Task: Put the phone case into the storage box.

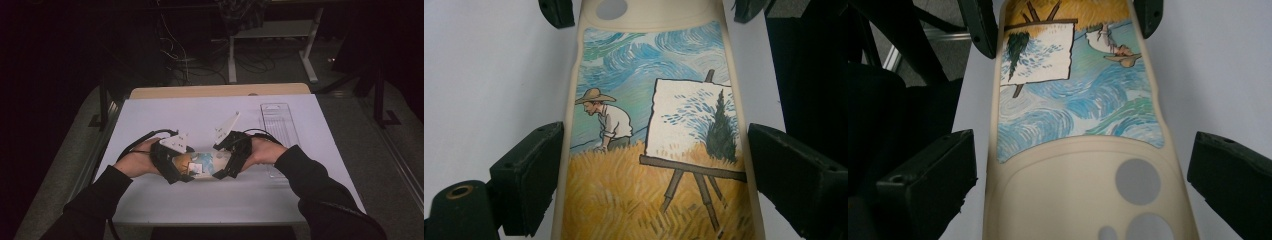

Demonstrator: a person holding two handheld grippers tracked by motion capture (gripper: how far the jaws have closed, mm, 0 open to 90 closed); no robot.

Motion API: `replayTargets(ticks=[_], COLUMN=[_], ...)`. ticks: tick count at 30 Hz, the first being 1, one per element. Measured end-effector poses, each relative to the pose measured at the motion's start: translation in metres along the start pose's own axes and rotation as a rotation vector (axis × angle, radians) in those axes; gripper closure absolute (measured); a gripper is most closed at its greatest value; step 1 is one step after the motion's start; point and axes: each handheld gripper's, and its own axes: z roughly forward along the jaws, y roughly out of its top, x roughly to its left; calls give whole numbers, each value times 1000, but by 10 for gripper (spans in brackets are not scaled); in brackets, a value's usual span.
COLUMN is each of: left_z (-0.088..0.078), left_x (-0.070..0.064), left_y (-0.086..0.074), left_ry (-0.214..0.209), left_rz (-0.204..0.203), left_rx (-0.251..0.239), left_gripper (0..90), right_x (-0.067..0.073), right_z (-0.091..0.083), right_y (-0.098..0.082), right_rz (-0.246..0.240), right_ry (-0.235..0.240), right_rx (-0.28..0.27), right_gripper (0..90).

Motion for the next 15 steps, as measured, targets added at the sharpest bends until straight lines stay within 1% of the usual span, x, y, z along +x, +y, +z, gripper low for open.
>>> replayTargets(ticks=[8, 9, 15], left_z=[1, 1, -1], left_x=[-2, -2, -2], left_y=[1, 1, 0], left_ry=[-5, -4, -3], left_rz=[2, 5, 7], left_rx=[2, 3, -3], left_gripper=[112, 112, 112], right_x=[2, 2, 2], right_z=[11, 12, 15], right_y=[1, 1, 2], right_rz=[-18, -24, -27], right_ry=[11, 9, -1], right_rx=[47, 51, 82], right_gripper=[0, 0, 0])
